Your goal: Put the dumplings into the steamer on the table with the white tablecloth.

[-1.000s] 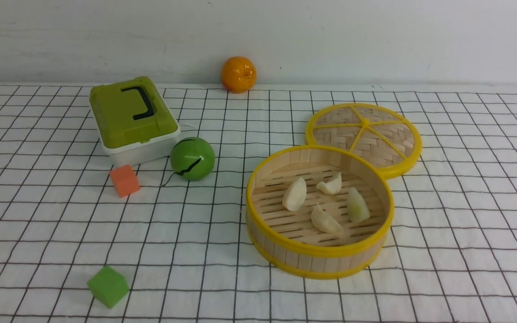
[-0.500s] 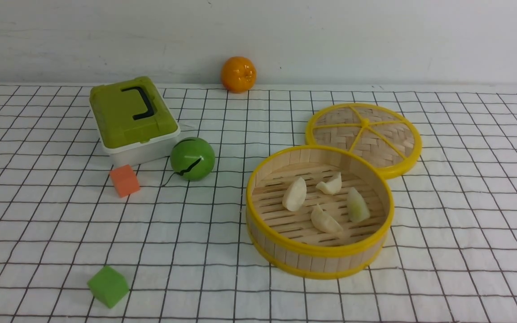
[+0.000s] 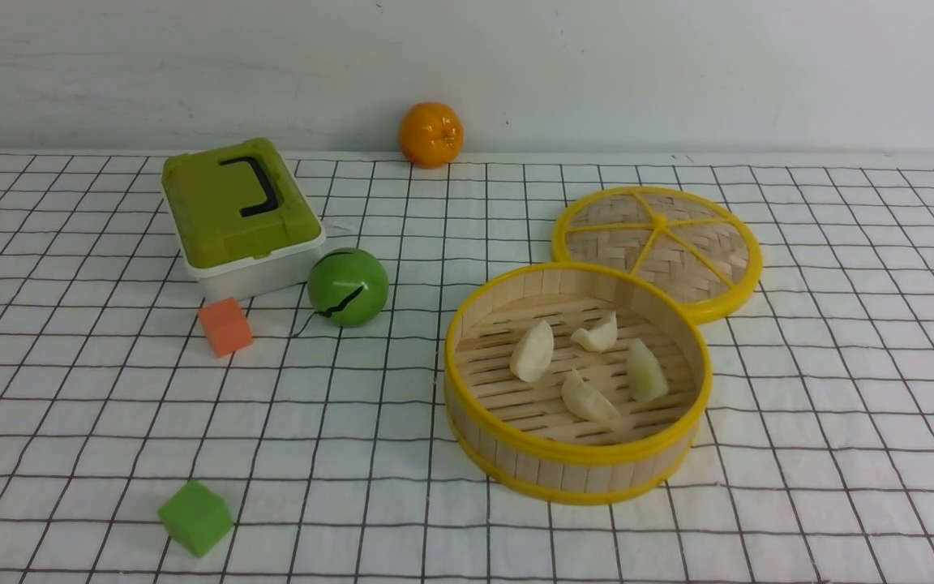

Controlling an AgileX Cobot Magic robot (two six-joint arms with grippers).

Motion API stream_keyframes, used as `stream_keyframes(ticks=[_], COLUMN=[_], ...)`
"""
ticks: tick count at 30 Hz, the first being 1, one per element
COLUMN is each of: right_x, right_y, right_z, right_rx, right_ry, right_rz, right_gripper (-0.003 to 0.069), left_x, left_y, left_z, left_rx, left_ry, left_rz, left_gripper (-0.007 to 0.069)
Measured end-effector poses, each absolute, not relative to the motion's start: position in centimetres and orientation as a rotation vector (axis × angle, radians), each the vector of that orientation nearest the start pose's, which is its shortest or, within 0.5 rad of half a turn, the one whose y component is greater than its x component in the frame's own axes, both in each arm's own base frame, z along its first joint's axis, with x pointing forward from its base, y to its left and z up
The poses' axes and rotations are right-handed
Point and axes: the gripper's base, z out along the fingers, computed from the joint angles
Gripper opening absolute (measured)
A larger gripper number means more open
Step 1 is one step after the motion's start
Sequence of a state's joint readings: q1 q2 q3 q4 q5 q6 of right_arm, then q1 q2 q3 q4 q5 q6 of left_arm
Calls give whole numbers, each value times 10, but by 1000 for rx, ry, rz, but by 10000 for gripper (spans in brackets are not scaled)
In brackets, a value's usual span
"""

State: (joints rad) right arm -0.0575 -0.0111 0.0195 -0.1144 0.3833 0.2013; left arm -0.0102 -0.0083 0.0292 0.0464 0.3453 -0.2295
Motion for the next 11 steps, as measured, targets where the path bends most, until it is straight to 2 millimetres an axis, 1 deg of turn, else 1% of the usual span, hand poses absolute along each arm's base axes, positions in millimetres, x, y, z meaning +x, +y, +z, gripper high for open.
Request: stream_keyframes(ticks=[11], right_x=[52], right_y=[-7], right_z=[173], right_rx=[172], right_ry=[1865], right_rz=[-14], right_gripper=[130], left_x=[53], left_y=[1], left_z=[173], left_rx=[-173], left_ry=[1844], left_rz=[-122], left_gripper=[1])
